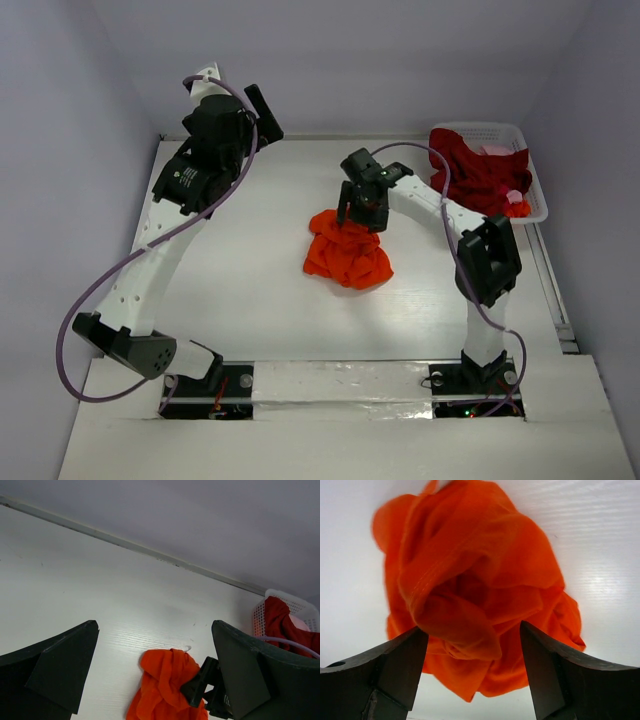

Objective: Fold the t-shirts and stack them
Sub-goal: Flatten out the tshirt

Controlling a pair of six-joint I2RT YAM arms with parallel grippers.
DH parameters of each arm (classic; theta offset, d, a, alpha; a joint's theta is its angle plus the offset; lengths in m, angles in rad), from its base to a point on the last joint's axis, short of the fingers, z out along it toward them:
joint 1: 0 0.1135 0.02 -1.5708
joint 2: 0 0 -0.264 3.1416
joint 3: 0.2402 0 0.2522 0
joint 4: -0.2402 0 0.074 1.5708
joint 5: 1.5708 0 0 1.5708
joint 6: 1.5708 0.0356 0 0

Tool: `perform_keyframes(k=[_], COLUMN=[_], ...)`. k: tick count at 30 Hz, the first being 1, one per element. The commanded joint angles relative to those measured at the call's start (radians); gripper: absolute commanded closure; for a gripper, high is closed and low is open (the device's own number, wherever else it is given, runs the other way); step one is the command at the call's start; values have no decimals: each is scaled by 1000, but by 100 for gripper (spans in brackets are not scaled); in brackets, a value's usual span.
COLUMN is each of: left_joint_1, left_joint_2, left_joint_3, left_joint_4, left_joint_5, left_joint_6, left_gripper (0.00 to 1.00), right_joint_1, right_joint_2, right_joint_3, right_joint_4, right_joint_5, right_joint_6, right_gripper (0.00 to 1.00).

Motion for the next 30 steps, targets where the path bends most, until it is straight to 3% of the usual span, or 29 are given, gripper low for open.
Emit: perform_keyframes(k=[1, 15, 30], left_joint_1=[15, 15, 24], left_joint_2=[-33, -20, -8], left_joint_3=[24, 23, 39], left_joint_4=[15, 22, 21], left_joint_5=[-8, 2, -1], left_joint_6=[14, 9, 14], left_gripper=[1, 1, 1], right_joint_1=[2, 21, 40], right_joint_2=[-76, -140, -116], right_joint_3=[-37, -67, -151], right_joint_4=[34, 37, 100], right_joint_5=[35, 45, -58], right_joint_6=[45, -18, -44], right_gripper=[22, 26, 30])
